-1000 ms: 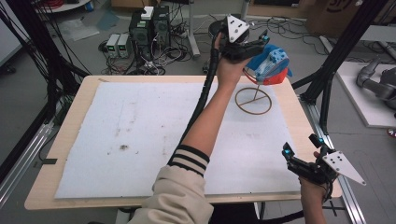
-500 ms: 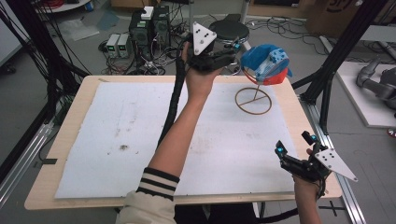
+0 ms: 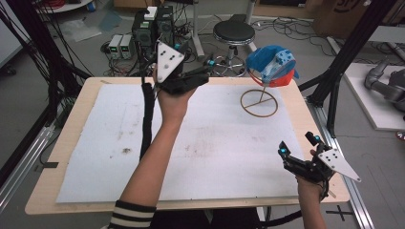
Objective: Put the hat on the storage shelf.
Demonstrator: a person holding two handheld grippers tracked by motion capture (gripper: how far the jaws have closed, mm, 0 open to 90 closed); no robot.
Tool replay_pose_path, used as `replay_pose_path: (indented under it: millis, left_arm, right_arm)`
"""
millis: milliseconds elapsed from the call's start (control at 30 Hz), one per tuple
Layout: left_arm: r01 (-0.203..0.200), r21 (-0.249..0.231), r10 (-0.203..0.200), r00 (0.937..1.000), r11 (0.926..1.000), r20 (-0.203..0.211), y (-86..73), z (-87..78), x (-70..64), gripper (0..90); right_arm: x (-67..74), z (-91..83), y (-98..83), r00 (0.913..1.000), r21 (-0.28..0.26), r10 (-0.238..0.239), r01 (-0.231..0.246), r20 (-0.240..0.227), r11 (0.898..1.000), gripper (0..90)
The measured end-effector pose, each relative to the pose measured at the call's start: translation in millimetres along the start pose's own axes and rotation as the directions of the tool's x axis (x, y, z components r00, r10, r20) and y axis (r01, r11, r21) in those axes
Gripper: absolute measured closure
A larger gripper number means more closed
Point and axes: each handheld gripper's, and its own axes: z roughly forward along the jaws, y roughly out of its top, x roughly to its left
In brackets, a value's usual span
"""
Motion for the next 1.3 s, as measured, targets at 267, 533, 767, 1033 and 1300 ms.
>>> replay_pose_path:
  millis: [267,533,767,1033,1300]
  left_arm:
    - [0.021,-0.006,-0.021,0.9988,0.9998,-0.044,-11.4,-51.8,27.0,24.2]
    - [0.006,0.006,-0.005,0.9921,1.0000,-0.125,-19.8,-109.2,52.7,24.2]
    - [0.017,0.024,-0.012,0.9829,0.9996,-0.184,-32.0,-157.0,66.8,24.4]
    - [0.010,0.056,0.004,0.9670,0.9984,-0.255,-41.5,-203.4,82.5,24.3]
    - [-0.016,0.081,0.041,0.9456,0.9966,-0.323,-63.5,-245.6,92.1,24.4]
  right_arm:
    - [6.9,7.5,-0.4,1.0000,0.003,0.001,-0.001,-0.010,1.000,3.9]
    - [10.8,11.8,-0.8,0.9998,0.006,-0.002,0.002,-0.019,1.000,3.9]
    - [9.5,10.8,0.2,1.0000,0.003,0.004,-0.004,-0.007,1.000,3.9]
    - [4.9,11.3,-0.2,1.0000,-0.001,0.005,-0.005,0.004,1.000,3.9]
    - [-1.7,9.2,-0.6,0.9995,-0.004,0.016,-0.016,0.026,1.000,3.9]
